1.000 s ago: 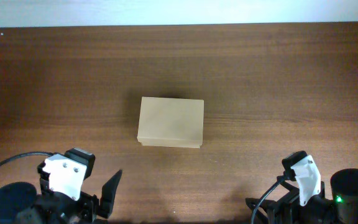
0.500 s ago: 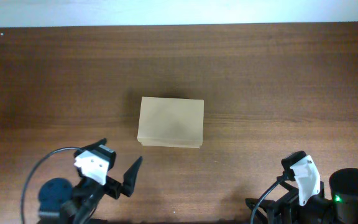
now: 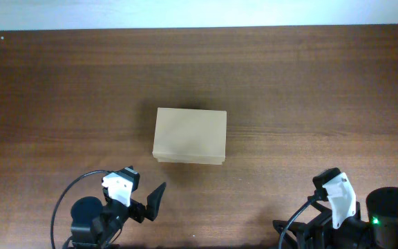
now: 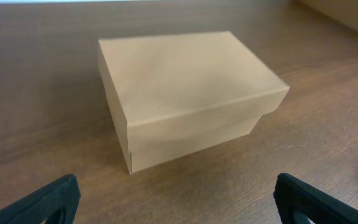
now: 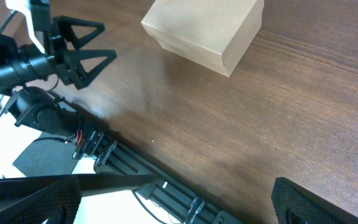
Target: Pack container
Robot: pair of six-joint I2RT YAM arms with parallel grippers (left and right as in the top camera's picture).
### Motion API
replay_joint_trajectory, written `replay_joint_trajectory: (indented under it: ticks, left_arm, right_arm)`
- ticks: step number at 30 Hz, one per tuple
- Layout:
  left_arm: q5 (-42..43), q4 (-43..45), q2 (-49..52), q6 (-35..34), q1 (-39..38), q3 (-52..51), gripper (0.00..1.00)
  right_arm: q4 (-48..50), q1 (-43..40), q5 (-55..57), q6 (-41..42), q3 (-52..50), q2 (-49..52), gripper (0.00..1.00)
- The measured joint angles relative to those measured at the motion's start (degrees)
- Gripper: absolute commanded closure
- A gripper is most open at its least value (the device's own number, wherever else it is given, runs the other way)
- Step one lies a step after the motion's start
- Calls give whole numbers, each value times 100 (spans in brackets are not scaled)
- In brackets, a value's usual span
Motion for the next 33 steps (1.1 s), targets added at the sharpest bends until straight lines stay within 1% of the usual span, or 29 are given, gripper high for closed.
replay_joint_trajectory:
  ticks: [5, 19, 33]
  left_arm:
    - [-2, 33, -306, -4, 0, -372, 1]
    - [-2, 79, -669, -4, 0, -382, 1]
    - [-2, 76, -686, -4, 0, -382, 0]
  right_arm:
    - [0, 0, 0, 0, 0, 0, 1]
    - [0, 0, 0, 0, 0, 0, 1]
    - [0, 0, 2, 2, 0, 0, 1]
